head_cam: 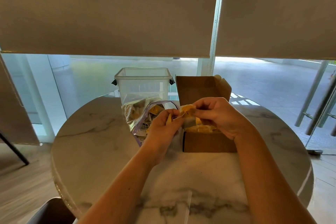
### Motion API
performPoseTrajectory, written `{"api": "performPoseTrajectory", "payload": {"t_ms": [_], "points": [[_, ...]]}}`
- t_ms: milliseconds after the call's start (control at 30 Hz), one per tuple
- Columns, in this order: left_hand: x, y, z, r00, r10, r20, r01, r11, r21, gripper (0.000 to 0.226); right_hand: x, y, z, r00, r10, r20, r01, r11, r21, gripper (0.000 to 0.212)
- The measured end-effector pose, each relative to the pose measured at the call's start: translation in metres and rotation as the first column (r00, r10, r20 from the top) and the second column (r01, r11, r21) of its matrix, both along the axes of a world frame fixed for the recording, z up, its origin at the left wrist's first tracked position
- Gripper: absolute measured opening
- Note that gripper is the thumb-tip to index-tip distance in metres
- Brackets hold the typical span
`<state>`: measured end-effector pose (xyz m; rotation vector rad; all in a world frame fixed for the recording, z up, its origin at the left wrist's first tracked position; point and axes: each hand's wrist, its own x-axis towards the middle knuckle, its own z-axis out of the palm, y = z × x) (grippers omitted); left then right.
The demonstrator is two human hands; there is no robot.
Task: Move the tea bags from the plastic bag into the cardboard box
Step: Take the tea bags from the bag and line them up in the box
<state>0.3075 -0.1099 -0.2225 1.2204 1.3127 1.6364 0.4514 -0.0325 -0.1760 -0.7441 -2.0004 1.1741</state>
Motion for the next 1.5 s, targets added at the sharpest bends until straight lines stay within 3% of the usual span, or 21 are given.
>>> {"api": "performPoseTrajectory", "payload": {"t_ms": [133,233,300,433,533,667,933,1067,1167,1233,1300,1367,1433,1500], "points": [[0.000,0.001,-0.001,1.000,0.008,-0.012,-0.008,1.000,-0.017,0.014,0.012,0.010,0.003,0.987,-0.155,-0.037,0.154,0.987,-0.044,0.007],[-0.002,0.004,-0.004,0.998,0.036,-0.053,-0.039,0.998,-0.057,0.018,0.030,0.029,0.004,0.914,-0.395,0.089,0.393,0.919,0.038,0.008],[-0.001,0.005,-0.006,0.994,0.028,-0.102,-0.037,0.995,-0.088,0.018,0.040,0.041,0.002,0.851,-0.476,0.221,0.460,0.879,0.122,0.016],[0.000,0.006,-0.011,0.988,0.005,-0.156,-0.023,0.993,-0.120,0.026,0.044,0.057,-0.005,0.725,-0.431,0.537,0.435,0.891,0.128,0.013],[0.000,0.006,-0.013,0.981,0.010,-0.195,-0.032,0.993,-0.113,0.028,0.037,0.056,-0.006,0.593,-0.350,0.725,0.320,0.929,0.186,0.016],[-0.001,0.006,-0.014,0.978,0.010,-0.208,-0.034,0.993,-0.110,0.027,0.023,0.060,-0.018,0.468,-0.311,0.828,0.251,0.944,0.213,0.018],[0.003,0.003,-0.007,0.979,-0.022,-0.205,-0.003,0.993,-0.119,0.024,0.020,0.065,-0.029,0.552,-0.427,0.716,0.388,0.892,0.233,0.016],[0.002,0.001,-0.001,0.963,-0.168,0.212,0.186,0.980,-0.071,0.032,0.019,0.063,-0.029,0.551,-0.441,0.709,0.393,0.886,0.245,0.014],[-0.004,0.002,-0.003,0.928,-0.215,0.304,0.218,0.976,0.024,0.031,0.022,0.057,-0.025,0.562,-0.503,0.656,0.382,0.862,0.333,0.010],[-0.005,0.001,-0.001,0.899,-0.258,0.355,0.273,0.962,0.010,0.038,0.023,0.050,-0.019,0.662,-0.566,0.492,0.385,0.819,0.425,0.011],[-0.003,0.000,0.002,0.927,-0.212,0.310,0.230,0.973,-0.021,0.039,0.020,0.038,-0.011,0.808,-0.500,0.311,0.359,0.837,0.412,0.014],[-0.001,0.000,0.002,0.954,-0.162,0.251,0.176,0.984,-0.033,0.037,0.015,0.024,-0.001,0.918,-0.318,0.235,0.256,0.931,0.260,0.008],[-0.002,0.003,-0.001,0.977,-0.117,0.179,0.125,0.992,-0.036,0.036,0.009,0.011,0.003,0.968,-0.114,0.225,0.101,0.993,0.068,0.004],[-0.002,0.003,-0.003,0.991,-0.085,0.107,0.089,0.995,-0.033,0.045,0.005,0.003,0.003,0.976,0.010,0.219,-0.007,1.000,-0.017,0.005]]}}
